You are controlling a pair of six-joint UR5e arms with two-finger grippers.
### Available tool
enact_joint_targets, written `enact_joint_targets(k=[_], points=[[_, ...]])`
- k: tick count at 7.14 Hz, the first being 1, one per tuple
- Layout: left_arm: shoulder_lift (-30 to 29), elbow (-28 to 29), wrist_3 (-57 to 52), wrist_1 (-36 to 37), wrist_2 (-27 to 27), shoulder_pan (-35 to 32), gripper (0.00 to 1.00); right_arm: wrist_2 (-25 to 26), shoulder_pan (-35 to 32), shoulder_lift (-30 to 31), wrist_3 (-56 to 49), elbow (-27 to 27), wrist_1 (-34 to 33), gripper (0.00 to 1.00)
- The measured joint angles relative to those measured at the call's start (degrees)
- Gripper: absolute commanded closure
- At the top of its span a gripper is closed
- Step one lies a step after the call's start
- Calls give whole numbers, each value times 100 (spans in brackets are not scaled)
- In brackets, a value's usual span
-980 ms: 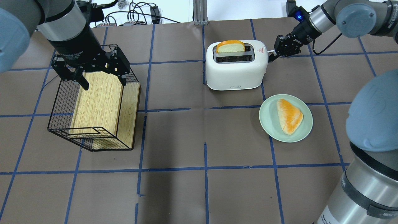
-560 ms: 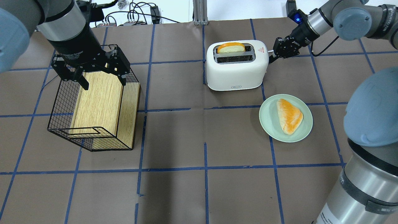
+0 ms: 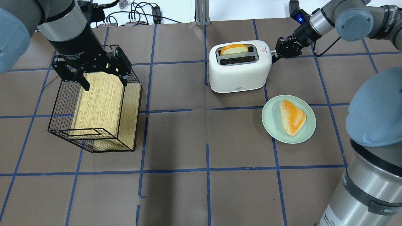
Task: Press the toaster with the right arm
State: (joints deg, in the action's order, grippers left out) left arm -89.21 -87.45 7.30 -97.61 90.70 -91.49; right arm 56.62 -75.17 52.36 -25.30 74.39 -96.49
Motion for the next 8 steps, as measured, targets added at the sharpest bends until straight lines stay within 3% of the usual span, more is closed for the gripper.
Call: enact_joint_targets(k=[1, 4, 6, 8], points=[[0, 0, 0, -1, 0, 0, 0, 316, -54, 81, 84, -139, 22, 0], [1, 6, 0, -3, 0, 0, 0, 2109, -626, 647, 121, -783, 107, 0], [1, 8, 0, -3, 0, 0, 0, 2663, -824, 1116, 100, -872, 85, 0], [1, 9, 0, -3, 0, 0, 0, 3001, -1110, 1975, 435, -585, 520, 0]])
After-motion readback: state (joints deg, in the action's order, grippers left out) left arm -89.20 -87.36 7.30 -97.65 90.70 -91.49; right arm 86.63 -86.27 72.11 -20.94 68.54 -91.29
